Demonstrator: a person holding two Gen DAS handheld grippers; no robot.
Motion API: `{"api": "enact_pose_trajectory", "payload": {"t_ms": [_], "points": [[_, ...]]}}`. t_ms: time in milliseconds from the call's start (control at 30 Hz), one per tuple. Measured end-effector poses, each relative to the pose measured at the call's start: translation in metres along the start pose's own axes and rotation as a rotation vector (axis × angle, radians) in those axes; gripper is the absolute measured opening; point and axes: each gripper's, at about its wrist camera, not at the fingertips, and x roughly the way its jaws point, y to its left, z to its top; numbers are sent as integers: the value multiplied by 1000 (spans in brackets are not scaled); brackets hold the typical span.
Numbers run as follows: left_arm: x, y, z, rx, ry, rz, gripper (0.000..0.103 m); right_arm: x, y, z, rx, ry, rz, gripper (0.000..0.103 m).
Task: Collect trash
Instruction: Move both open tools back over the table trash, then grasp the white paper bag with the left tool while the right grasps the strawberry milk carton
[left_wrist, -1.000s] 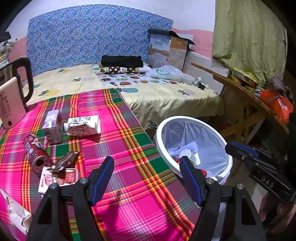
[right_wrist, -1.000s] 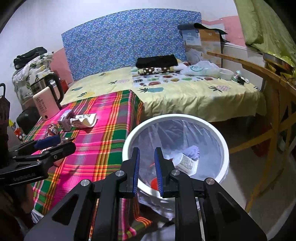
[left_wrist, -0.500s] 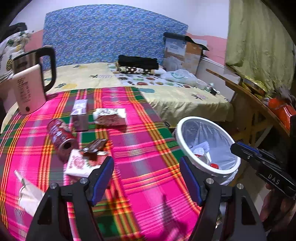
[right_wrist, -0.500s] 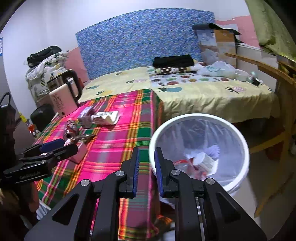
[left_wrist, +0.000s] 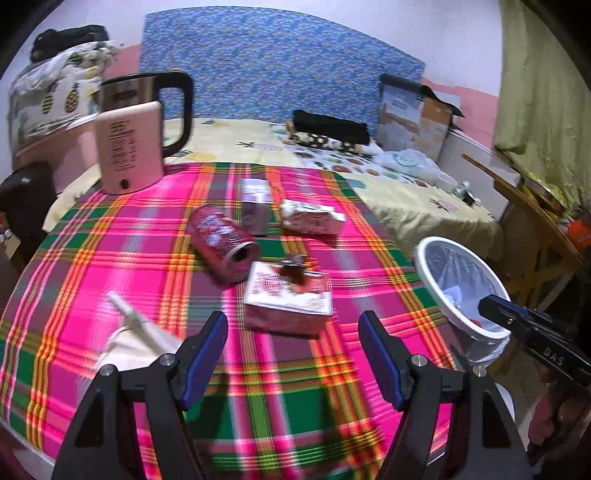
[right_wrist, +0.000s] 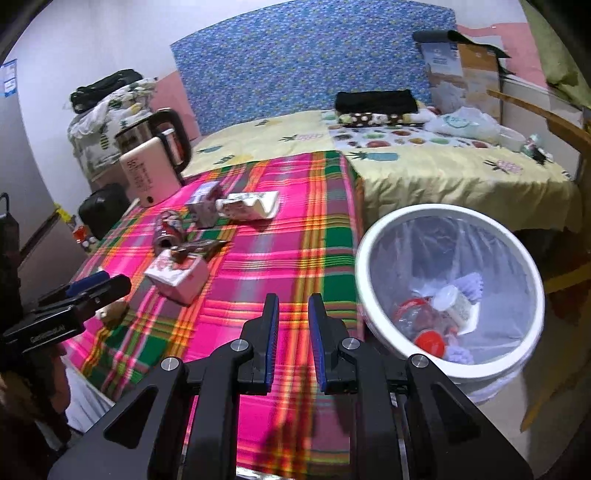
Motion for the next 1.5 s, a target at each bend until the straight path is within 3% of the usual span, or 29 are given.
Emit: {"api": "enact_pose_trajectory", "payload": {"t_ms": [133,300,333,400,433,467,767,933,1167,1333,1433,1500], "points": [[-8,18,-5,-31,-14,38,75,2,11,2,-13,-22,54,17],[-13,41,-11,-71,-12,82,75,8,22,3,-36,-16,57,19],[-13,44,-11,-75,-12,88,75,8,25,3,-45,-21,61,24],[-14,51,-13,-85,-10,102,75,8,31,4,-68,-39,69,45],[-14,54,-14,-89,-10,108,75,7,33,4,-76,-44,70,67],[-14,57,-15,-94,-9,113,75,7,35,5,-85,-49,74,75],[-9,77,-25,-142,16,158,75,18,47,7,-123,-15,88,75],[0,74,-33,-165,54,142,75,26,51,7,-127,16,94,75],[16,68,-19,-171,52,153,75,33,52,7,-115,53,98,75],[26,69,-20,-140,74,196,52,40,54,7,-134,67,117,75],[22,70,-19,-126,78,148,29,48,58,9,-148,83,151,75],[19,69,-18,-101,74,154,25,54,62,11,-165,90,177,75]]}}
